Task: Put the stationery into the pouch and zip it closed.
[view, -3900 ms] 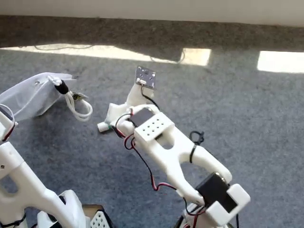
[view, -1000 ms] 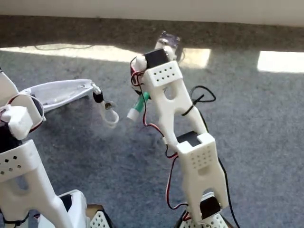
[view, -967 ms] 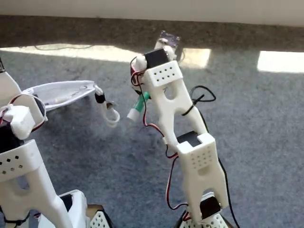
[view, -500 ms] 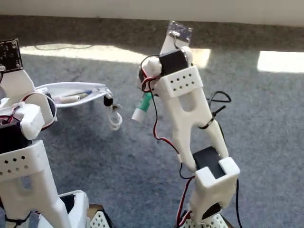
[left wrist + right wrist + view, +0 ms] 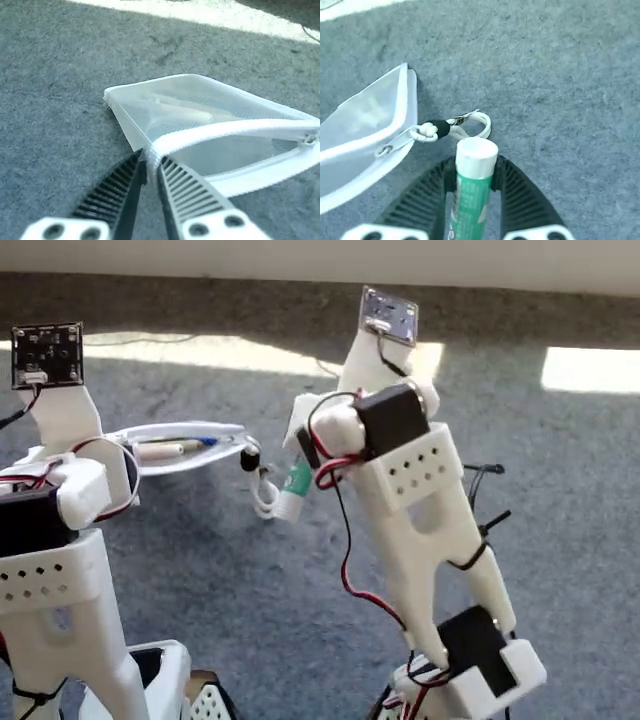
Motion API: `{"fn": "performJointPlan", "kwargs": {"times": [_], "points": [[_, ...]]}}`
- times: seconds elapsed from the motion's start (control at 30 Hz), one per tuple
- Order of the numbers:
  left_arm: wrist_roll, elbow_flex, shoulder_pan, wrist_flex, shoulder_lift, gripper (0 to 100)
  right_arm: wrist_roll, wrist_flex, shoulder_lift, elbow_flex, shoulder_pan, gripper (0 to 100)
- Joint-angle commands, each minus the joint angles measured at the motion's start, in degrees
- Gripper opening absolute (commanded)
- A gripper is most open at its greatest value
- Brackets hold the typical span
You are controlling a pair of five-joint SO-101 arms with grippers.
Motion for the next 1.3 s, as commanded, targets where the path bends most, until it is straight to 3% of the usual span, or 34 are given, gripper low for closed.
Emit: {"fn": "performJointPlan", "kwargs": {"times": [0.0,0.23,0.63,1.07,1.27], "points": [[-0.4,-1.8,1.6,0.4,1.1,1,4.6,-5.3,-7.6,4.2,-0.7,0.4],[-0.4,-1.7,1.6,0.1,1.1,1,5.5,-22.2,-21.8,22.5,-4.2,0.4],[-0.3,-1.5,1.6,0.0,1.1,1,5.5,-60.4,-42.7,55.4,-6.4,0.4],[-0.2,-1.5,1.6,0.0,1.1,1,5.5,-111.5,-46.4,81.9,-8.4,0.4],[-0.2,-1.5,1.6,0.0,1.1,1,5.6,-122.3,-46.3,87.2,-12.5,0.4]]}}
